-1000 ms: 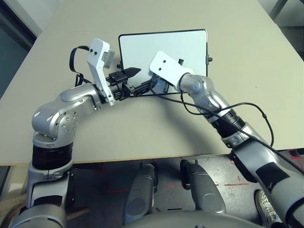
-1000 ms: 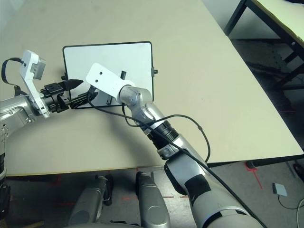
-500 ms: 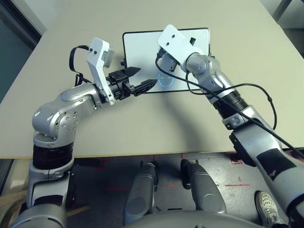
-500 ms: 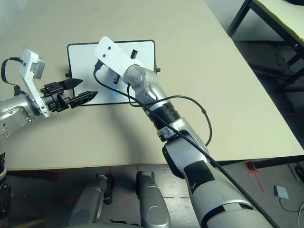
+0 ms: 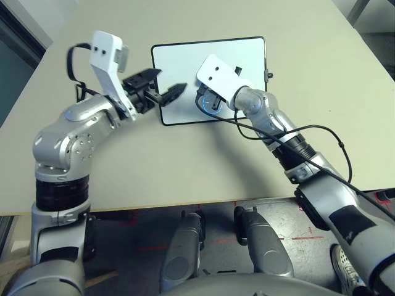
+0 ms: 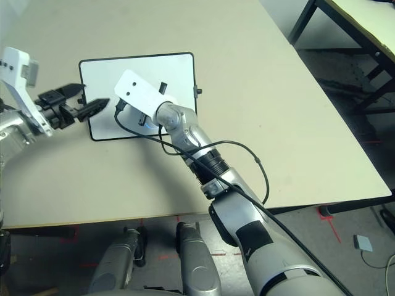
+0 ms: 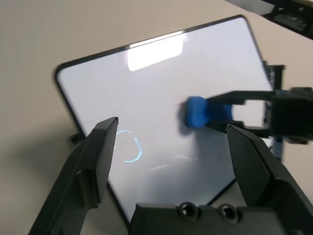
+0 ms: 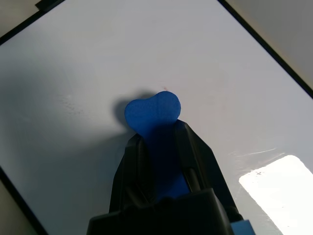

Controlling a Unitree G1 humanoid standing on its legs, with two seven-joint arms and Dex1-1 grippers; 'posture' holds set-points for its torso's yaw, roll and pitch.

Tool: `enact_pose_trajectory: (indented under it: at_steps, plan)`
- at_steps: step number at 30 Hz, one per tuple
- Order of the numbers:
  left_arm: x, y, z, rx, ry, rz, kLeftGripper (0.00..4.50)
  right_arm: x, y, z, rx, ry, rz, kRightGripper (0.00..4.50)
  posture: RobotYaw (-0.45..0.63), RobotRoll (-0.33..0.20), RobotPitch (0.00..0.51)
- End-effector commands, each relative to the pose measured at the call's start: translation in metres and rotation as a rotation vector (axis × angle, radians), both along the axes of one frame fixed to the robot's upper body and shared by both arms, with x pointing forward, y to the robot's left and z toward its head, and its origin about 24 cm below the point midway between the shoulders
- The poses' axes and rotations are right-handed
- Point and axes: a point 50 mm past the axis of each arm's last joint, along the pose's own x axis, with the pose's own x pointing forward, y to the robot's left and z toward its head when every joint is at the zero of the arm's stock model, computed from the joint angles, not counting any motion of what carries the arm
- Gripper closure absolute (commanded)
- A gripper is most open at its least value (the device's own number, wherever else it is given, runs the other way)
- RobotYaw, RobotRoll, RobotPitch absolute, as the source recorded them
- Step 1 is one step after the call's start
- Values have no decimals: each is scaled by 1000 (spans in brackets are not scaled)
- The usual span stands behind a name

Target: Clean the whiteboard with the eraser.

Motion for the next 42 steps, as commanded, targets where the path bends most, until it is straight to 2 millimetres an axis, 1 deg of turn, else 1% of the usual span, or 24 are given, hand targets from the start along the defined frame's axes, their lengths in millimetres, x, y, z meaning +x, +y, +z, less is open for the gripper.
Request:
enact_pose_trajectory:
  at_steps: [1, 5, 6, 8, 10, 13, 16, 19, 23, 26, 29, 31, 32, 34, 37, 42]
  plan:
    - [0, 4, 1, 23, 2, 1, 0, 8, -5, -14, -2, 75, -42, 3713, 128, 0, 240]
    - [-3, 0, -5, 46, 33, -37, 0, 18, -2, 12, 76, 8, -57, 3713, 126, 0, 237]
    - [-4, -1, -7, 49, 49, -51, 0, 20, -1, 15, 90, -1, -61, 3713, 126, 0, 236]
    - [-7, -5, -10, 58, 72, -83, 0, 23, -1, 16, 93, -1, -67, 3713, 127, 0, 236]
    - [-11, -7, -11, 71, 91, -110, 0, 23, 1, 11, 84, 19, -61, 3713, 127, 0, 236]
    - [-13, -7, -12, 80, 102, -120, 0, 18, 5, -1, 65, 55, -32, 3713, 131, 0, 238]
    - [-15, -6, -10, 86, 106, -121, 0, 6, 10, -21, 36, 112, 14, 3713, 132, 0, 240]
    - [-17, -5, -9, 93, 108, -126, 0, -4, 12, -36, 14, 151, 43, 3713, 134, 0, 243]
    - [-18, -6, -6, 96, 108, -134, 0, -7, 8, -45, 0, 174, 44, 3713, 134, 0, 248]
    - [-18, -6, -4, 91, 105, -138, 0, -2, 5, -36, 21, 153, 28, 3714, 134, 0, 249]
    - [-18, -7, -4, 86, 106, -143, 0, 12, 4, -5, 96, 69, -11, 3714, 133, 0, 249]
    - [-18, -8, -4, 81, 106, -146, 0, 19, 2, 10, 129, 20, -34, 3714, 133, 0, 249]
    - [-18, -8, -4, 79, 105, -146, 0, 22, 1, 15, 137, 3, -45, 3714, 133, 0, 249]
    - [-18, -8, -4, 75, 104, -146, 0, 26, -1, 17, 137, -11, -62, 3714, 133, 0, 248]
    - [-17, -9, -3, 70, 102, -147, 0, 30, -4, 14, 131, -13, -76, 3715, 135, 0, 247]
    - [-17, -8, -3, 63, 98, -145, 0, 25, -4, -14, 84, 50, -55, 3715, 137, 0, 246]
